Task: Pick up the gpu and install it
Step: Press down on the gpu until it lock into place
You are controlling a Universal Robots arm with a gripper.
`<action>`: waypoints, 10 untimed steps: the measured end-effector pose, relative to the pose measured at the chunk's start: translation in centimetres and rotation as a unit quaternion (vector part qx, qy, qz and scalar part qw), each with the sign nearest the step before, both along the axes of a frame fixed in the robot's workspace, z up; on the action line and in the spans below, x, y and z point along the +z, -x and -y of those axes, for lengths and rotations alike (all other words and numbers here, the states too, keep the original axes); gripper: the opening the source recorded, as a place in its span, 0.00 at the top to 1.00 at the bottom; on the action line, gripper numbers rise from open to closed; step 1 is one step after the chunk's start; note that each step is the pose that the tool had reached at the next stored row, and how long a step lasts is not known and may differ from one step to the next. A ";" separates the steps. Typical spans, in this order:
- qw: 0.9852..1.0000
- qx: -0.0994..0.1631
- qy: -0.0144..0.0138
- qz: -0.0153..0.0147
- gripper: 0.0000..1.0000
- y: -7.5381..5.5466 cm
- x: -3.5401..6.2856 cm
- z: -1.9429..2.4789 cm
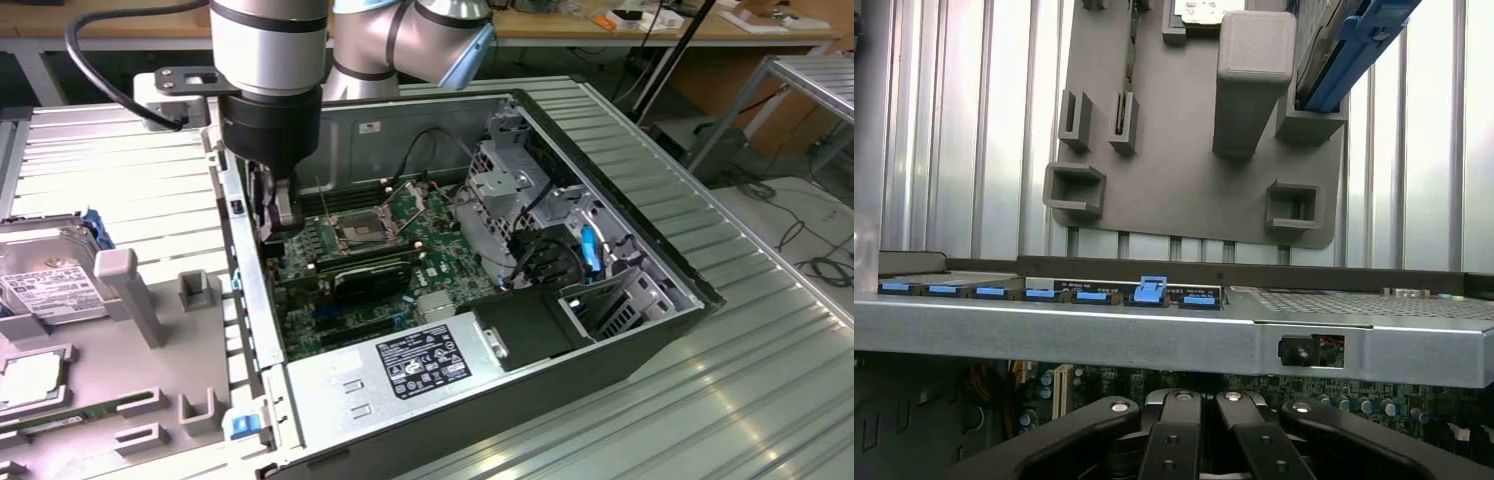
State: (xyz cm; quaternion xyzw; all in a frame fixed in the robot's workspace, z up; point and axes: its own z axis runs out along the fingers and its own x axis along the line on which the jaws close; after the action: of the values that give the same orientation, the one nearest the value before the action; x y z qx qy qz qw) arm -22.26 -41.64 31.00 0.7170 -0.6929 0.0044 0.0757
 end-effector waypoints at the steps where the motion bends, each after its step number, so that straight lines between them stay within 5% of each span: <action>1: 1.000 0.000 0.000 0.000 0.89 0.0 -0.03 0.00; 10: 1.000 0.000 0.000 0.000 0.89 0.2 -0.04 0.43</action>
State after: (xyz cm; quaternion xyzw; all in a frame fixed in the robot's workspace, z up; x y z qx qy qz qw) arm -22.41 -42.07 30.96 0.7170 -0.6929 0.0041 0.0759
